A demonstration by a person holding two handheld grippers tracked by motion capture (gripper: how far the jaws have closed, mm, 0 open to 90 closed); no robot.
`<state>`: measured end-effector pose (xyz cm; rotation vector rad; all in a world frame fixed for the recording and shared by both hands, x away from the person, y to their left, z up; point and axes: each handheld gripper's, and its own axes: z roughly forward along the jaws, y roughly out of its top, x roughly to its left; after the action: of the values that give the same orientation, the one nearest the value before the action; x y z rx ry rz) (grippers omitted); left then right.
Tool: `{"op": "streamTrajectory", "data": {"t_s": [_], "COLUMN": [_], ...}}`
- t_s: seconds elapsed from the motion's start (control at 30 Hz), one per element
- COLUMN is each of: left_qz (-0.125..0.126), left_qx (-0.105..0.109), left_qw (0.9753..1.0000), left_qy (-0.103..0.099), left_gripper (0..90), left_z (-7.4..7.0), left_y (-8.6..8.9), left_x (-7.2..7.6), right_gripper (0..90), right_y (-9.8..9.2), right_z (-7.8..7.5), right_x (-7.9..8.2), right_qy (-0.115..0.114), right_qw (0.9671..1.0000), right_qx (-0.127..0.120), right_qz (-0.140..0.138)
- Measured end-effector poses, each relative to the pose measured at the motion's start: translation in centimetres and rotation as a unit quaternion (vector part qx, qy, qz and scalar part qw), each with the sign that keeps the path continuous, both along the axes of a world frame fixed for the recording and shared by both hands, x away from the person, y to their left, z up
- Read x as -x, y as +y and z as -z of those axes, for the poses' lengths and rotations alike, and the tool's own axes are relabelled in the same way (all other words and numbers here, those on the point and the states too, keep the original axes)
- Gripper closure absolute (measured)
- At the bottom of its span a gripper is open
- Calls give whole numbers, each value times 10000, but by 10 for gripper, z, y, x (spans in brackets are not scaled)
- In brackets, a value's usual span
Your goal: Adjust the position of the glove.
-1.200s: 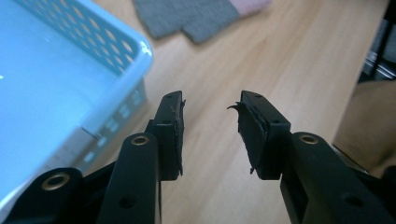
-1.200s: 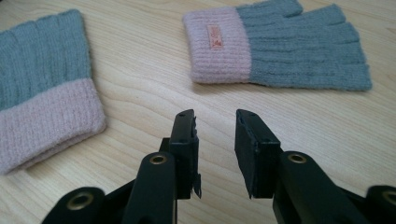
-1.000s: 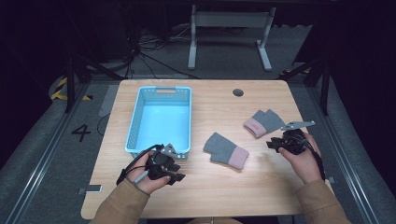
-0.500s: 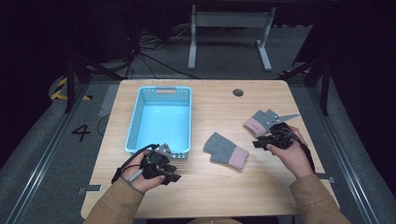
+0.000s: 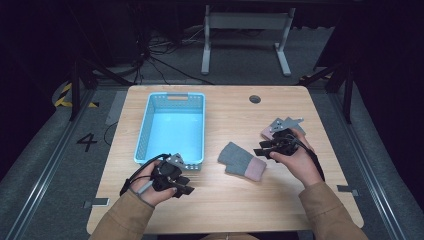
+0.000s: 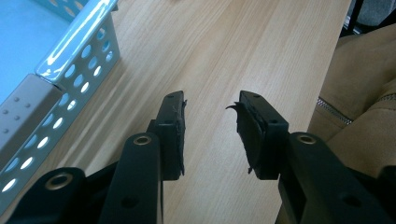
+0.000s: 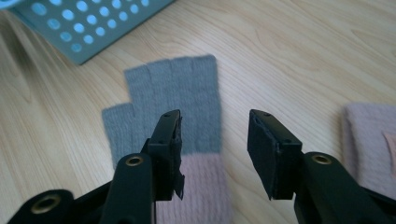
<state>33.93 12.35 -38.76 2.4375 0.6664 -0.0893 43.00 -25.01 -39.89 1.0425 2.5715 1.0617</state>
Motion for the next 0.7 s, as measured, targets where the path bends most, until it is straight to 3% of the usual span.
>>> {"op": "streamTrajectory", "data": {"t_s": [0.1, 0.27, 0.7], "left_qz": [12, 0, -6], "left_qx": [4, 16, 49], "left_qw": [10000, 10000, 10000], "left_qy": [-9, -17, -29], "left_gripper": [627, 624, 588], "left_z": [0, 0, 2], "left_y": [0, 0, -2], "left_x": [0, -1, -1], "right_gripper": [557, 522, 506], "right_y": [5, 19, 45], "right_z": [2, 9, 31], "right_x": [-1, -3, -2], "right_qy": [92, 163, 331], "right_qw": [10000, 9994, 9966], "right_qx": [-37, 258, 663], "right_qz": [-9, -145, -373]}}
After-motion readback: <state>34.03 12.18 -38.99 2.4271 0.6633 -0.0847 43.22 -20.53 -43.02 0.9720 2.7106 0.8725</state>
